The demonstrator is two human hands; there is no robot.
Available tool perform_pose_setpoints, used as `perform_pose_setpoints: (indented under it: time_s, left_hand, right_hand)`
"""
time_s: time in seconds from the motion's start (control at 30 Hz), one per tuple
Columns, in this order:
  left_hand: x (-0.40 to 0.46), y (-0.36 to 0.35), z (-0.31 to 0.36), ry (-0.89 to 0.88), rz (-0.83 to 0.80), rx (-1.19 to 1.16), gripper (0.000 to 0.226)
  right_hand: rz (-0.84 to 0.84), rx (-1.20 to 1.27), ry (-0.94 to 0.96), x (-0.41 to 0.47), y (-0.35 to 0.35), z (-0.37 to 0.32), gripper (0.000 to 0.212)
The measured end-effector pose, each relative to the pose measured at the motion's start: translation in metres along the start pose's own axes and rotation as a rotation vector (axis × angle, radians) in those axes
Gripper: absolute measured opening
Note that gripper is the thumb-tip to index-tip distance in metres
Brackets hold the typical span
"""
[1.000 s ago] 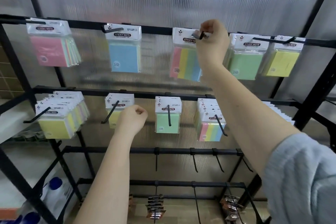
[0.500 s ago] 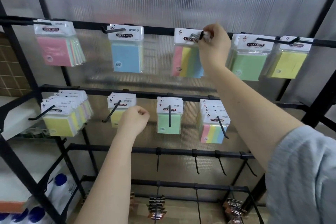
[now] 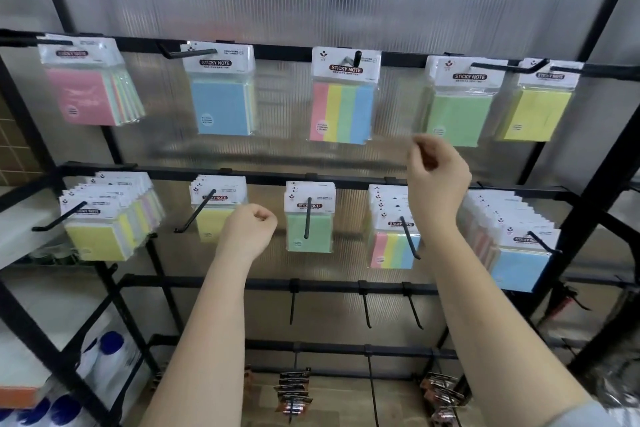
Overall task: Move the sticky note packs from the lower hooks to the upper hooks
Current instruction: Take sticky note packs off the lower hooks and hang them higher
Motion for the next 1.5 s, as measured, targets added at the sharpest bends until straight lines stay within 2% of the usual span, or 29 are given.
perform_pose_setpoints:
  time_s: [0.17,0.37,0.47,0.57,0.67,0.87,1.0,1.1,1.2,1.37,1.5]
  left_hand:
    - [0.0,-0.005,0.002,0.006,0.012,-0.01,0.013]
    - [0.0,-0.01,0.007,0.002,0.018,-0.017,0.013]
    - [0.0,-0.011,0.007,0.006,0.023,-0.019,0.013]
    - [0.0,-0.013,0.006,0.008,0.026,-0.015,0.013]
    - [-0.001,-0.014,0.005,0.009,0.023,-0.01,0.013]
    - [0.0,-0.015,0.001,0.02,0.02,0.002,0.014]
    - [0.002,-0.015,-0.001,0.023,0.021,0.025,0.014]
    - [0.002,-0.017,0.0,0.017,0.04,0.038,0.015]
    - [0.002,-0.022,0.002,0.022,0.057,0.046,0.021]
    - [0.002,-0.039,-0.001,0.034,0.017,-0.015,0.045]
    - [0.004,-0.054,-0.001,0.004,-0.028,-0.052,0.041]
  right_hand:
    - [0.042,-0.065,-0.299,-0.016,0.021,0.067,0.02]
    - [-0.17,-0.179,-0.63,-0.054,0.016,0.118,0.038]
    - [-0.274,-0.151,-0.757,-0.071,0.009,0.137,0.026]
    - [-0.286,-0.155,-0.772,-0.081,0.007,0.142,0.033]
    - [-0.26,-0.151,-0.768,-0.088,0.01,0.138,0.025]
    - [-0.213,-0.2,-0.751,-0.094,0.015,0.135,0.037]
    - [-0.211,-0.216,-0.717,-0.095,0.016,0.135,0.03]
    - [-0.264,-0.108,-0.72,-0.096,0.013,0.137,0.017]
    - [-0.344,0.011,-0.771,-0.093,0.011,0.132,0.03]
    - [-0.424,-0.056,-0.695,-0.08,0.022,0.117,0.04]
    - [-0.528,-0.165,-0.684,-0.071,0.032,0.111,0.04]
Point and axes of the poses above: each hand's wrist, its own x-axis towards the middle knuckle, its own y-axis out of the back of the hand, z = x × y, the point moved 7 cm from there along x, towards the middle knuckle, and after that the axes turned 1 degree about y, right-handed, at the moved point
